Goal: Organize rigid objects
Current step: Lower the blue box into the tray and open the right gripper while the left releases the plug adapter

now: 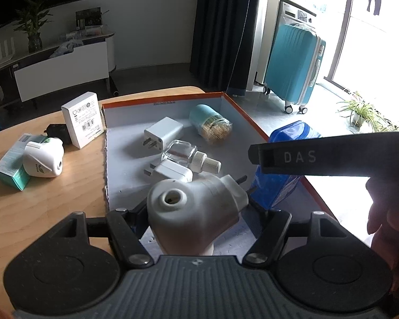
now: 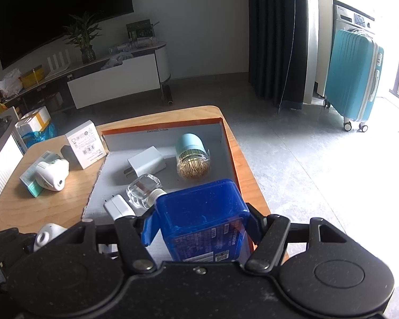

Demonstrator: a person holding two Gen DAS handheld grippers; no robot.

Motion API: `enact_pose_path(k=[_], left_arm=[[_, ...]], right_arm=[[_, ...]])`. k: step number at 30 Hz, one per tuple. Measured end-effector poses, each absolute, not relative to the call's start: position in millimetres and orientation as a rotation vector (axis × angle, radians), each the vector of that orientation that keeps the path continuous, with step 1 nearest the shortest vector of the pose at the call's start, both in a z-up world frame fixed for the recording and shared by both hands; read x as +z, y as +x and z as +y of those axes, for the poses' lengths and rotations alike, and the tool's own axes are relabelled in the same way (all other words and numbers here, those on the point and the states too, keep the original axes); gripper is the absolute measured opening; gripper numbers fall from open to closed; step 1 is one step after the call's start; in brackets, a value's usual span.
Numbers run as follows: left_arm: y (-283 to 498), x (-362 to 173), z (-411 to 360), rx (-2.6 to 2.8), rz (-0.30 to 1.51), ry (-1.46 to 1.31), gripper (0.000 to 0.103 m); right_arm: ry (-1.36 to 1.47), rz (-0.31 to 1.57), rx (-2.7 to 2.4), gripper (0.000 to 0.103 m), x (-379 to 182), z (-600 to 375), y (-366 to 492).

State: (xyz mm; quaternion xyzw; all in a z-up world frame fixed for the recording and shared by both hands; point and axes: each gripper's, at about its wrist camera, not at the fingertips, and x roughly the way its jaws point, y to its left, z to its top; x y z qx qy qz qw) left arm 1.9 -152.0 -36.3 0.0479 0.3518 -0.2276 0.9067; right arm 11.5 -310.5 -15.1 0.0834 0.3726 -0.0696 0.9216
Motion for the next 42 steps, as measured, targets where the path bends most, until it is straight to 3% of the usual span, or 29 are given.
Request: enact_pose_path(k=[8,12,19,20,23,26,42], left_arm=[[8.3,-40.3,-159.2,-0.485,0.742,0.105,0.072],[11.4,-42.9,-163.2,-0.488,0.746,0.105,0.072],[19.6,-47.3,-174.5,-0.521,0.761,0.096,0.071],[19.5,-47.2,-176.2,-0.523,0.760,0.097,0.072],[15.5,-41.0,-176.4,-0.527,0.731,0.088,0.089],[12.7,-32.0,-172.2,-0.520,0.703,0.084,0.090],[34.4,-12.2,-66.1,-0.235,0.679,0.001,0.093]], right_arm=[[0.151,0.804,-0.105,0.079,-22.5,-307.4,41.3],[0.189,0.710,-0.135,0.087,-13.9,-314.3,48.4],[0.238,0.602,-0.152,0.088,2.8,-333.7,37.0],[0.241,0.601,-0.155,0.088,3.1,-334.3,35.2],[0.241,0.587,-0.160,0.088,3.8,-333.7,27.5],[0.250,0.564,-0.147,0.088,8.3,-329.8,22.7],[0.205,0.608,-0.038,0.088,5.7,-260.7,45.1]])
